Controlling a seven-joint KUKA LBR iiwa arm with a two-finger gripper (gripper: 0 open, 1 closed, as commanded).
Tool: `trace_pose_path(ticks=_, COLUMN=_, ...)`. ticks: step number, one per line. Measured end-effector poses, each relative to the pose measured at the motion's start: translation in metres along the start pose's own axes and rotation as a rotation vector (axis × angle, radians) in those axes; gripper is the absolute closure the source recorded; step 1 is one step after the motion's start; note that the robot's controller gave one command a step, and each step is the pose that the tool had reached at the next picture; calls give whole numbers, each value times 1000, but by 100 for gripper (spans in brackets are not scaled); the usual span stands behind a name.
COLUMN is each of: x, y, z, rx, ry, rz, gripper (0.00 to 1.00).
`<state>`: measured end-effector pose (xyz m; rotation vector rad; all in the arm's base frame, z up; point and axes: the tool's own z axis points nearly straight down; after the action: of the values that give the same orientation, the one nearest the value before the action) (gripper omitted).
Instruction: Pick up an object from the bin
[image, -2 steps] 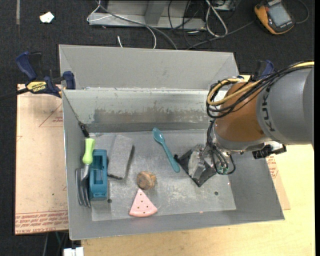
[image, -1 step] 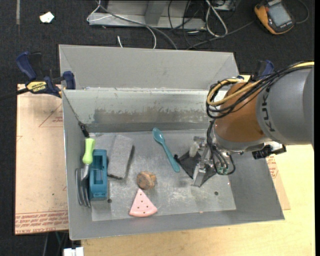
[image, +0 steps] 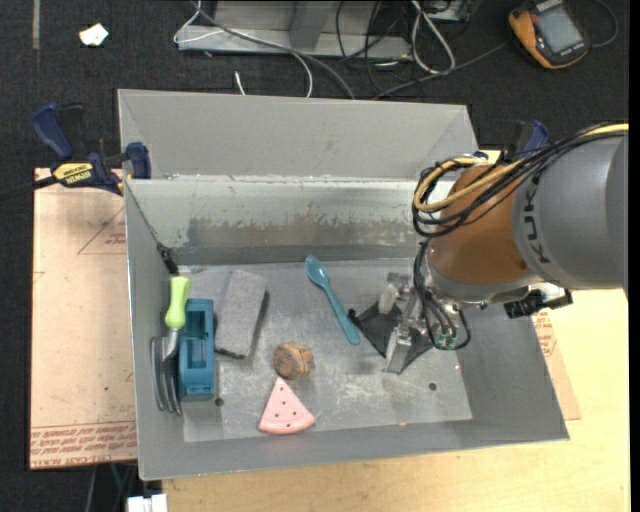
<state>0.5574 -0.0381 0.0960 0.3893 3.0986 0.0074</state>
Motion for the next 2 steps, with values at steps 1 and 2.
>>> trace_pose_path(ticks=1, x=-8, y=1, z=13, rx=0, ry=-2, rz=-26, gripper=0)
trace_pose_path(ticks=2, x=-14, y=2, z=25, rx=-1, ry=-2, rz=-35, gripper=0)
